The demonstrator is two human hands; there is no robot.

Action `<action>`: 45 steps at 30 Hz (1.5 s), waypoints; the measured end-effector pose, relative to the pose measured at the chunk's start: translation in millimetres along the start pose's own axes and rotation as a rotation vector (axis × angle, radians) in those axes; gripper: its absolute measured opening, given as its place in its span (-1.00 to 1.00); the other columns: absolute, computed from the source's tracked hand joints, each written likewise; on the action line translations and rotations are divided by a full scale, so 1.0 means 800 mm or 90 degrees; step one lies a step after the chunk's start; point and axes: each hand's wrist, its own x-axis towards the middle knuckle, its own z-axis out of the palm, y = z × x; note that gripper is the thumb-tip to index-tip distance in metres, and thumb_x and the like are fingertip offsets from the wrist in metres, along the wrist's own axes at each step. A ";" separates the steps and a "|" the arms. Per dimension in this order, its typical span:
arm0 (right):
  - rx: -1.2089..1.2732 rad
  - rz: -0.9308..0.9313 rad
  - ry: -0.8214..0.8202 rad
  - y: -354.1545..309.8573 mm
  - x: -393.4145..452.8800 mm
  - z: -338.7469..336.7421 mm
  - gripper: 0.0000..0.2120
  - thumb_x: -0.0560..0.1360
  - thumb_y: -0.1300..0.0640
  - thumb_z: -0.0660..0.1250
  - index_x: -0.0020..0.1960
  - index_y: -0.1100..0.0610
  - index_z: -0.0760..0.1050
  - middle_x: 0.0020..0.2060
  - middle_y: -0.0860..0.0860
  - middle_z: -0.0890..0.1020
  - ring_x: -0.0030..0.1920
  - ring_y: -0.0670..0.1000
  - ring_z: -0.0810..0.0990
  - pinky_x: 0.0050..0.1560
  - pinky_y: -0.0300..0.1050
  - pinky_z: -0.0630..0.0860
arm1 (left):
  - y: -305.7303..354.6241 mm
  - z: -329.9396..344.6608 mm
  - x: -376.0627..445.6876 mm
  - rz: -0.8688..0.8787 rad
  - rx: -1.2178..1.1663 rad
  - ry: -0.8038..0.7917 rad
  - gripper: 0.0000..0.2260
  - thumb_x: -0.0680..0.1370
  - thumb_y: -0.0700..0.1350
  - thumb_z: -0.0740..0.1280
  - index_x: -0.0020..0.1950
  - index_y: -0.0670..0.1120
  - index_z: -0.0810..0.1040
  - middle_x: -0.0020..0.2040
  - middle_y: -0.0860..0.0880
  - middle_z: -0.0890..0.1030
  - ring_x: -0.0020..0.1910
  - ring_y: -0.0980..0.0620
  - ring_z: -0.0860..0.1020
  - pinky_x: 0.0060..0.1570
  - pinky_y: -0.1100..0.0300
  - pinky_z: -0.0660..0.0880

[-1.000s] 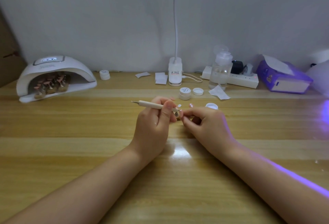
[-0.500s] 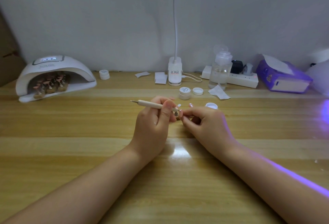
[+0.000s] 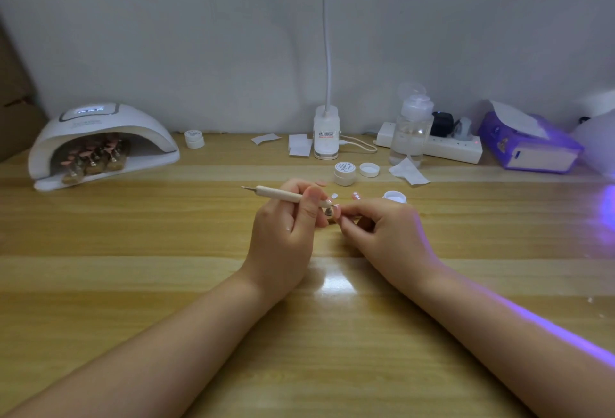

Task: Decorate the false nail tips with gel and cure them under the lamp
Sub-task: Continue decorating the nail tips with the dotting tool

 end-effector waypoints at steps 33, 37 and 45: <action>-0.003 0.004 0.004 0.000 -0.001 0.001 -0.86 0.41 0.31 0.43 -0.11 0.13 0.68 -0.38 -0.22 0.54 -0.37 -0.26 0.48 -0.26 -0.48 0.36 | 0.002 -0.001 0.000 -0.016 -0.001 0.006 -0.82 0.59 -0.03 0.16 -0.16 0.05 0.49 -0.37 0.11 0.58 -0.35 0.15 0.56 -0.22 0.01 0.55; -0.011 0.006 0.005 0.000 0.000 0.001 -0.87 0.41 0.29 0.43 -0.10 0.11 0.68 -0.38 -0.28 0.51 -0.36 -0.26 0.48 -0.25 -0.49 0.35 | 0.002 -0.001 0.000 -0.019 -0.003 0.012 -0.83 0.59 -0.03 0.16 -0.15 0.05 0.49 -0.38 0.11 0.58 -0.35 0.15 0.56 -0.22 0.01 0.55; -0.011 0.003 -0.003 -0.002 0.000 -0.001 -0.87 0.41 0.30 0.42 -0.09 0.13 0.68 -0.36 -0.24 0.54 -0.35 -0.28 0.48 -0.25 -0.49 0.36 | 0.004 -0.001 -0.001 -0.017 0.000 0.005 -0.82 0.59 -0.03 0.16 -0.16 0.04 0.50 -0.37 0.08 0.58 -0.35 0.14 0.56 -0.21 -0.04 0.55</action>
